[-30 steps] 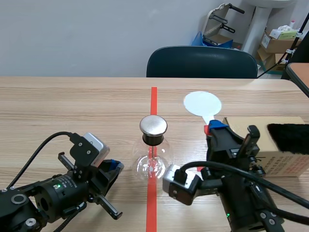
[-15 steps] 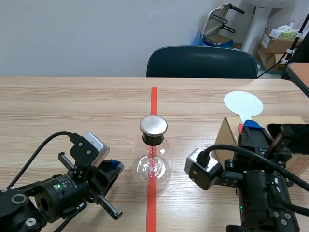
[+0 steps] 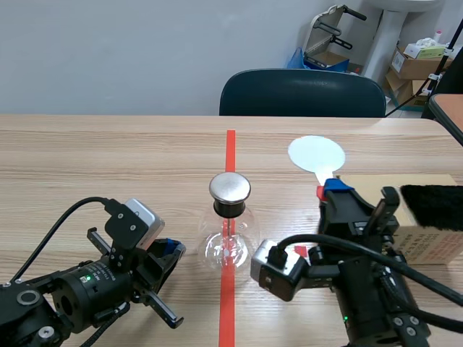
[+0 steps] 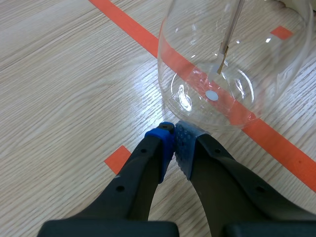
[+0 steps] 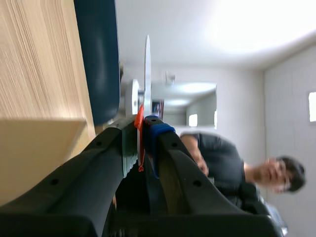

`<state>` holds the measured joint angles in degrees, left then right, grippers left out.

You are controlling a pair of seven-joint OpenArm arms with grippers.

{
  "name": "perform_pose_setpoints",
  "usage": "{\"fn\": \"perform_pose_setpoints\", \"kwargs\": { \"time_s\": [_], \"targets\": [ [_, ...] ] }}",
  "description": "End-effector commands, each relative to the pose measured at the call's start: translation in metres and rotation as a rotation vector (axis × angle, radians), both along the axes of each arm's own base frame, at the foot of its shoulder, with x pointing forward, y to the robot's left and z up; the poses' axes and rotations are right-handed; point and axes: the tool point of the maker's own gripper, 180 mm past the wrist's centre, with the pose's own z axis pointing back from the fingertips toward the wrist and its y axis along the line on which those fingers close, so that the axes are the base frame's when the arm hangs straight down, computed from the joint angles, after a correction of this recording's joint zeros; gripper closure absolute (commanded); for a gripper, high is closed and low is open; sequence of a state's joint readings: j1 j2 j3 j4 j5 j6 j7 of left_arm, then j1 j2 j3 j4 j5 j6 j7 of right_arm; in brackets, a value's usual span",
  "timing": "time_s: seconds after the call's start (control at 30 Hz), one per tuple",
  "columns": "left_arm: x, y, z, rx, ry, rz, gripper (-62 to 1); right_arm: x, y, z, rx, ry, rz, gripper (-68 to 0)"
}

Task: Do the electroscope experiment

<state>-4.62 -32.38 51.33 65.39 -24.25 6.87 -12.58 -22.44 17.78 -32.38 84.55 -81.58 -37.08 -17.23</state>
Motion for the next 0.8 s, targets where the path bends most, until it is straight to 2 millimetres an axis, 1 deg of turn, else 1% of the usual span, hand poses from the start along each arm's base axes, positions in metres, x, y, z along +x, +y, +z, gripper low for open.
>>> {"fn": "perform_pose_setpoints", "kwargs": {
  "time_s": [0.0,0.17,0.33,0.6,0.77],
  "targets": [
    [0.003,-0.007,0.009,-0.027,-0.024,-0.008,-4.0,0.002,0.007,0.01,0.003,-0.034,0.038,-1.0],
    [0.003,-0.007,0.009,-0.027,-0.024,-0.008,-4.0,-0.006,0.032,0.008,-0.012,-0.031,0.187,-1.0],
    [0.003,-0.007,0.009,-0.027,-0.024,-0.008,-4.0,-0.014,0.049,0.007,-0.022,-0.029,0.292,-1.0],
    [0.003,-0.007,0.009,-0.027,-0.024,-0.008,-4.0,-0.025,0.066,0.006,-0.034,-0.027,0.401,-1.0],
    [0.003,-0.007,0.009,-0.027,-0.024,-0.008,-4.0,-0.029,0.071,0.005,-0.037,-0.026,0.438,-1.0]
  ]
}}
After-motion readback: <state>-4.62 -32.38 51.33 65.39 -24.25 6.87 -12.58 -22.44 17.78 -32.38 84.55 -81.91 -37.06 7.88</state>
